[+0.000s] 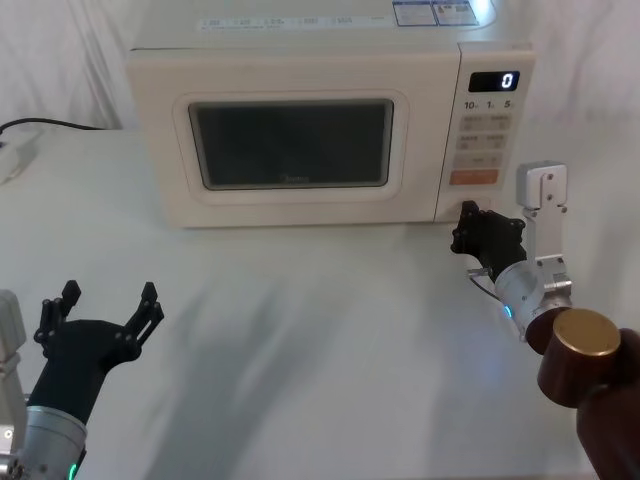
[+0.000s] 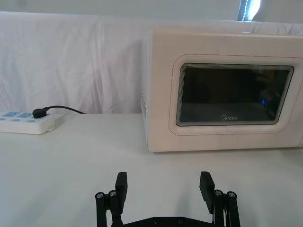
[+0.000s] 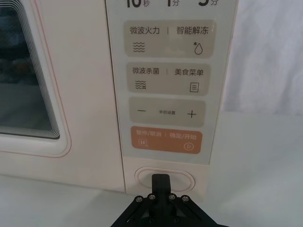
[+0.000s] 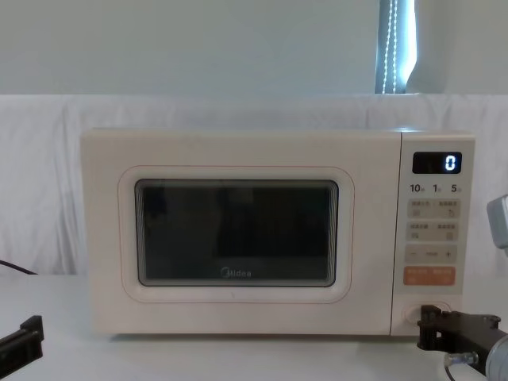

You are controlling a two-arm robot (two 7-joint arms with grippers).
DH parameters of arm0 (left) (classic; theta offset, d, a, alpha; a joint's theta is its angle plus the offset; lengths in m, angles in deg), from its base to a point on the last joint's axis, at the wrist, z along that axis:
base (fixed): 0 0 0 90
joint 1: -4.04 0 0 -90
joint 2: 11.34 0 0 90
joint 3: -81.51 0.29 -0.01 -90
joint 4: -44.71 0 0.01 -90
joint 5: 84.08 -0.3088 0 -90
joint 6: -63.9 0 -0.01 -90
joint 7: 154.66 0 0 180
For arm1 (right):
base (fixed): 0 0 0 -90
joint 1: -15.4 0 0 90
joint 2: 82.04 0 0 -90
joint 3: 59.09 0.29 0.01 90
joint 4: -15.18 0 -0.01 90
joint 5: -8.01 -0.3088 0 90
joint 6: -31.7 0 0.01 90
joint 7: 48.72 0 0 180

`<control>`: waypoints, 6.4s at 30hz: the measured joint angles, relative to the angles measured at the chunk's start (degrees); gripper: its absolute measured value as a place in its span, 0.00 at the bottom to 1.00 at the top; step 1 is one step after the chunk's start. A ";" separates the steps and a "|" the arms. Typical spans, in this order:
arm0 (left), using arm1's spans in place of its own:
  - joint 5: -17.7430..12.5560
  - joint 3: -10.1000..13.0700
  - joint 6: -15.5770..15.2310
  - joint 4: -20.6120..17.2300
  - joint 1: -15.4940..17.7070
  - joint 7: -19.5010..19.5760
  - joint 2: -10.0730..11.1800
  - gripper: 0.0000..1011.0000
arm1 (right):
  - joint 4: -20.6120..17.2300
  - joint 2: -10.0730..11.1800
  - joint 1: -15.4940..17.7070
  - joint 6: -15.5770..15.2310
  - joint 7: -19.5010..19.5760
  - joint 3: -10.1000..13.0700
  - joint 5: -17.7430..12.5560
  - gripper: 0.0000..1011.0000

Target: Press the button to open the microwave door with one hand; close the microwave door with the other hand.

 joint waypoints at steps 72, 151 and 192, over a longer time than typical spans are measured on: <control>0.00 0.00 0.00 0.00 0.00 0.00 0.00 0.99 | 3.37 -0.86 -2.20 0.97 0.22 1.91 1.47 0.00; 0.00 0.00 0.00 0.00 0.00 0.00 0.00 0.54 | -26.01 -0.85 20.05 -0.42 3.21 -0.36 3.14 0.89; -2.89 -0.44 -2.46 -4.76 3.33 4.88 -1.40 0.00 | -26.00 -0.85 20.06 -0.42 3.20 -0.36 3.13 0.99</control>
